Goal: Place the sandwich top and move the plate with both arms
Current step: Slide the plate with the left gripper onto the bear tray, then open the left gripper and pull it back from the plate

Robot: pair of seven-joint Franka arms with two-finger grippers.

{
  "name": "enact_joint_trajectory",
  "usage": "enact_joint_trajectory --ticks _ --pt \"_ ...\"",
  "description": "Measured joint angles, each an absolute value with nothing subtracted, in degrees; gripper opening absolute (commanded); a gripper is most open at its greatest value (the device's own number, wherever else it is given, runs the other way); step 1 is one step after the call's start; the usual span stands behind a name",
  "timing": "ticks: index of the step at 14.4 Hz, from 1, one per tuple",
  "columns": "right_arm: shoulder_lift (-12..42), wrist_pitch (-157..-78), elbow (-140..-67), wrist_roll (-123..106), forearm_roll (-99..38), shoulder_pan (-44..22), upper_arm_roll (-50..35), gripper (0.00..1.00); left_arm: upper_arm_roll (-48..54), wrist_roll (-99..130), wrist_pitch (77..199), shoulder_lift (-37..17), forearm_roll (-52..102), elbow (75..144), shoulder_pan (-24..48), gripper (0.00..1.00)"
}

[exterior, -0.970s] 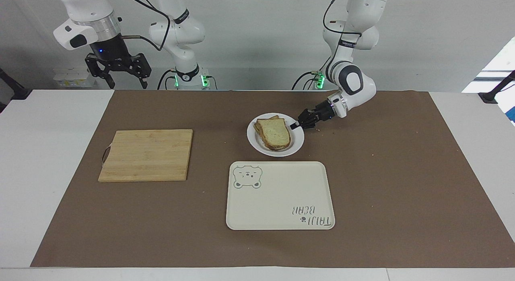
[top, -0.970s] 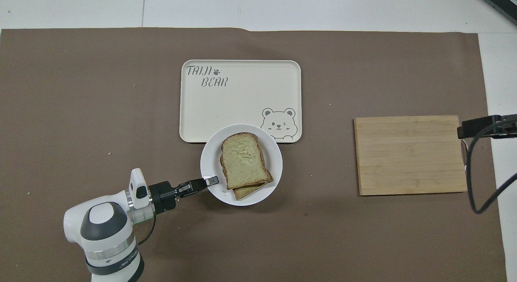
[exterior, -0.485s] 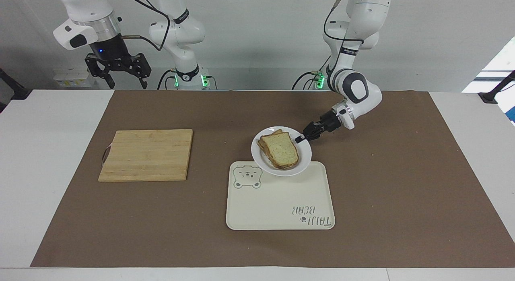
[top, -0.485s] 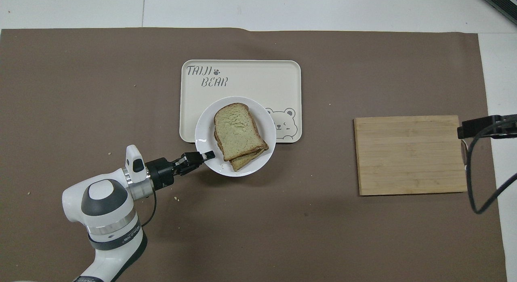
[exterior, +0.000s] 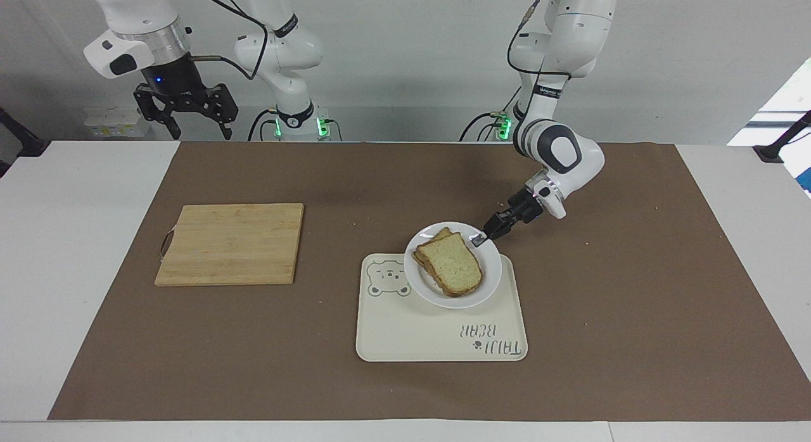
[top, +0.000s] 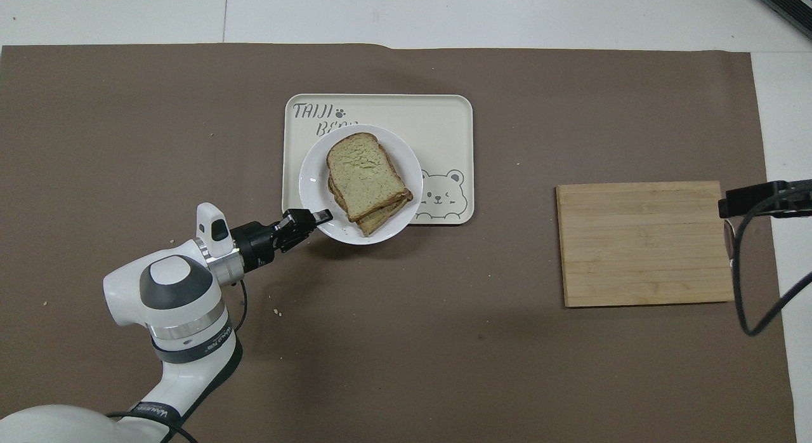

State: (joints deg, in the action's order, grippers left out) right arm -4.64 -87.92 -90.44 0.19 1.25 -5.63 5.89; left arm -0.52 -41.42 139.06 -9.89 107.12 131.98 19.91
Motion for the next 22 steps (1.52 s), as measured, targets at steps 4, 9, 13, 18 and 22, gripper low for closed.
enact_joint_trajectory --ticks 4,9,13,18,22 --pt "-4.64 -87.92 -90.44 0.19 1.25 -5.63 5.89 1.00 -0.20 -40.26 139.90 -11.99 106.25 129.30 19.91 0.00" --pt "-4.64 -87.92 -90.44 0.19 1.25 -5.63 5.89 1.00 -0.09 -39.46 139.99 -15.43 99.81 124.50 18.85 0.00" --pt "-4.64 -87.92 -90.44 0.19 1.25 -5.63 5.89 1.00 0.64 -39.09 140.61 -17.54 98.52 122.22 18.80 0.00" --pt "-4.64 -87.92 -90.44 0.19 1.25 -5.63 5.89 1.00 2.39 -34.13 144.27 -18.91 93.32 119.58 18.79 0.00" --pt "-4.64 -87.92 -90.44 0.19 1.25 -5.63 5.89 1.00 2.87 -32.74 145.02 -19.43 91.94 118.68 18.82 0.00"
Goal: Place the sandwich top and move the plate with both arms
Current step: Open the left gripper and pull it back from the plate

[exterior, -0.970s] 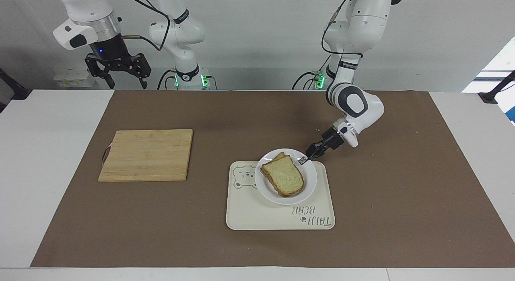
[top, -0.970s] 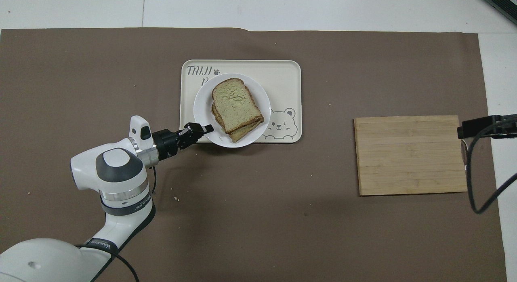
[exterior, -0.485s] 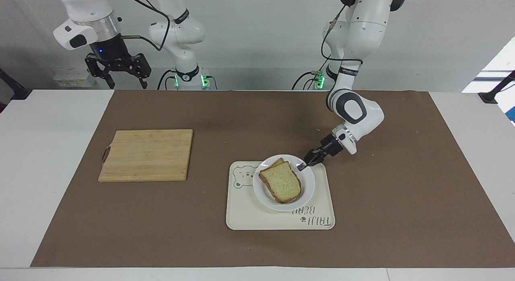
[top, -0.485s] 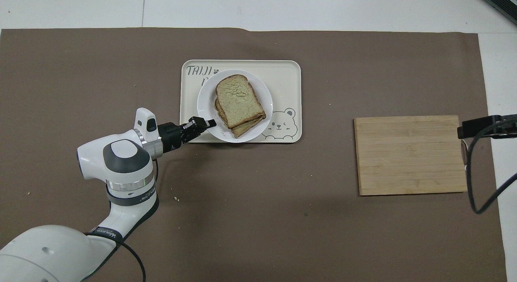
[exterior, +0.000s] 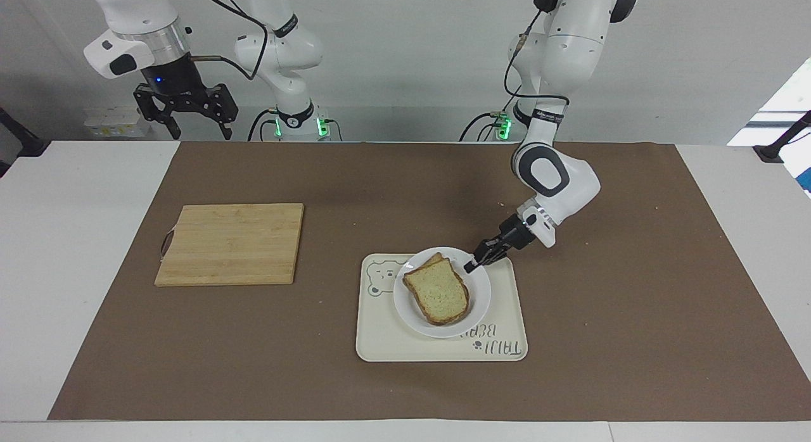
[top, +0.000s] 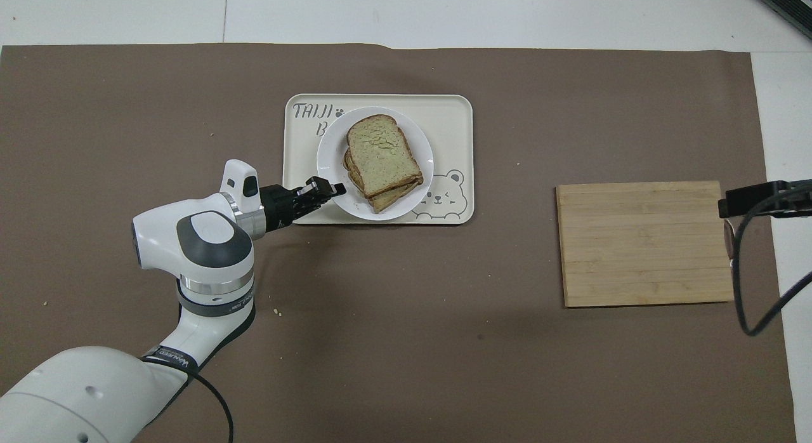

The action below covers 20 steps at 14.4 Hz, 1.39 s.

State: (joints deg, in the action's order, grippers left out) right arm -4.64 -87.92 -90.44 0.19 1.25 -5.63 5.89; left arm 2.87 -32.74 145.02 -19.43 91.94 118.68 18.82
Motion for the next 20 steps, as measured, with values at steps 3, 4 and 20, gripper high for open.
enact_joint_trajectory --ticks 3,4,20 --pt "-4.64 -87.92 -90.44 0.19 1.25 -5.63 5.89 1.00 3.08 -32.36 145.77 -19.44 91.29 118.45 19.08 0.04" --pt "-4.64 -87.92 -90.44 0.19 1.25 -5.63 5.89 1.00 3.18 -31.72 145.94 -19.44 90.38 118.24 19.14 0.13" --pt "-4.64 -87.92 -90.44 0.19 1.25 -5.63 5.89 1.00 3.01 -30.30 149.41 -19.30 80.80 116.98 20.27 0.56"
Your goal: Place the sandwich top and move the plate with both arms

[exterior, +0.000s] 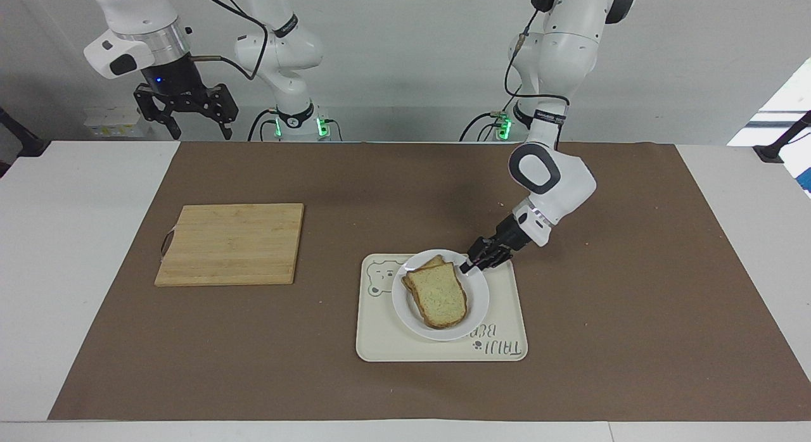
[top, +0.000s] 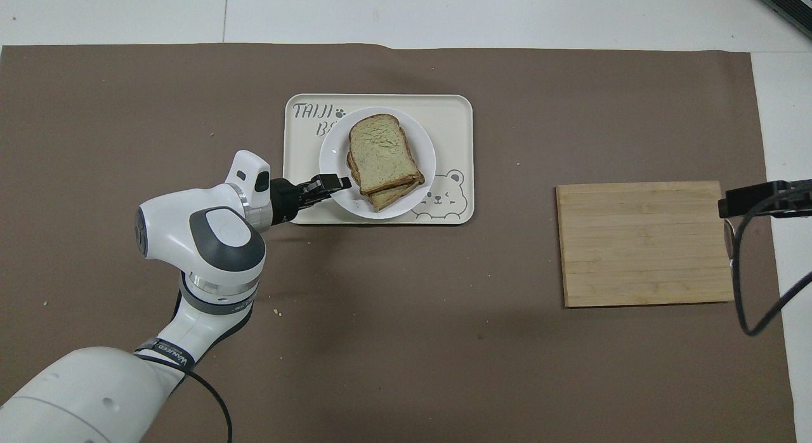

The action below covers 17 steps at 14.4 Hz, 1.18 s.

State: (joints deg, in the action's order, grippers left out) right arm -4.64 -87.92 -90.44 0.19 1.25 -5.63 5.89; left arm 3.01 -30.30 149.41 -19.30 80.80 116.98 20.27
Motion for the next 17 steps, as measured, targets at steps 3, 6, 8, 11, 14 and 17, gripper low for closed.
enact_joint_trajectory --ticks 3,6,8,11,14,17 --pt "-4.64 -87.92 -90.44 0.19 1.25 -5.63 5.89 1.00 2.28 -30.24 149.93 -18.76 75.35 116.95 20.20 0.69" --pt "-4.64 -87.92 -90.44 0.19 1.25 -5.63 5.89 1.00 0.58 -30.19 149.94 -18.04 68.14 116.80 20.04 0.85" --pt "-4.64 -87.92 -90.44 0.19 1.25 -5.63 5.89 1.00 -0.74 -30.11 149.91 -17.45 61.39 116.63 20.01 0.99" --pt "-4.64 -87.92 -90.44 0.19 1.25 -5.63 5.89 1.00 -2.67 -29.93 149.90 -16.16 52.39 116.61 20.00 1.00" --pt "-4.64 -87.92 -90.44 0.19 1.25 -5.63 5.89 1.00 -5.16 -29.92 149.17 -14.86 45.33 116.56 20.00 1.00" --pt "-4.64 -87.92 -90.44 0.19 1.25 -5.63 5.89 1.00 -8.87 -29.93 142.14 -13.38 36.52 114.34 19.99 1.00"
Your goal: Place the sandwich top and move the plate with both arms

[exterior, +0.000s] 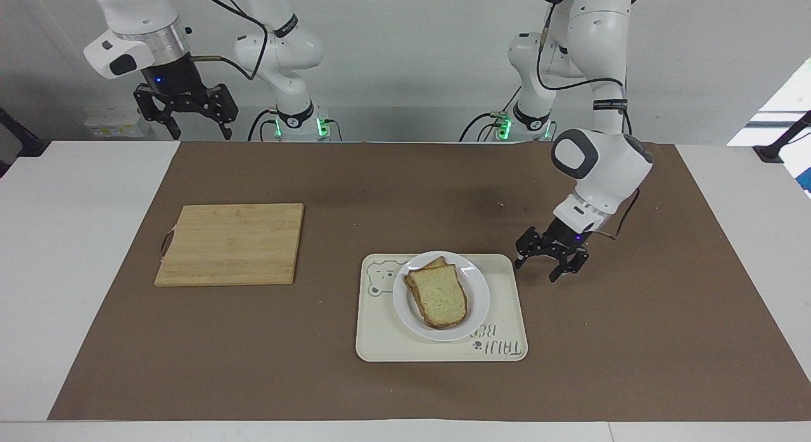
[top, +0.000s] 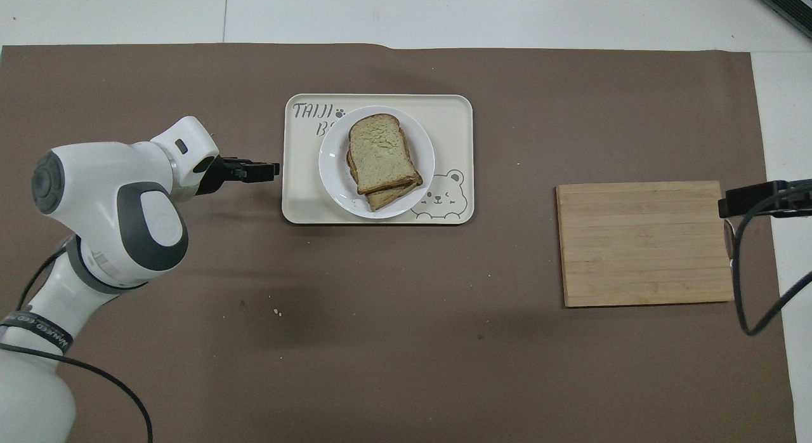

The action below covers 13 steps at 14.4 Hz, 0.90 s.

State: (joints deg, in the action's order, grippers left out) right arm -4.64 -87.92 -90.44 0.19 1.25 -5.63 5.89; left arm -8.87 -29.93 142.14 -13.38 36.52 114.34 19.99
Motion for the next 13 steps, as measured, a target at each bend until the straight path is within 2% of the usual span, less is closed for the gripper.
enact_joint_trajectory --ticks 4,9,13 --pt "-4.64 -87.92 -90.44 0.19 1.25 -5.63 5.89 1.00 -14.03 -29.68 124.47 -12.29 22.49 104.67 19.97 1.00" --pt "-4.64 -87.92 -90.44 0.19 1.25 -5.63 5.89 1.00 -16.52 -25.91 100.70 -9.18 10.03 88.50 19.96 1.00" --pt "-4.64 -87.92 -90.44 0.19 1.25 -5.63 5.89 1.00 -16.50 -21.92 93.69 -4.45 5.87 85.02 20.02 1.00"
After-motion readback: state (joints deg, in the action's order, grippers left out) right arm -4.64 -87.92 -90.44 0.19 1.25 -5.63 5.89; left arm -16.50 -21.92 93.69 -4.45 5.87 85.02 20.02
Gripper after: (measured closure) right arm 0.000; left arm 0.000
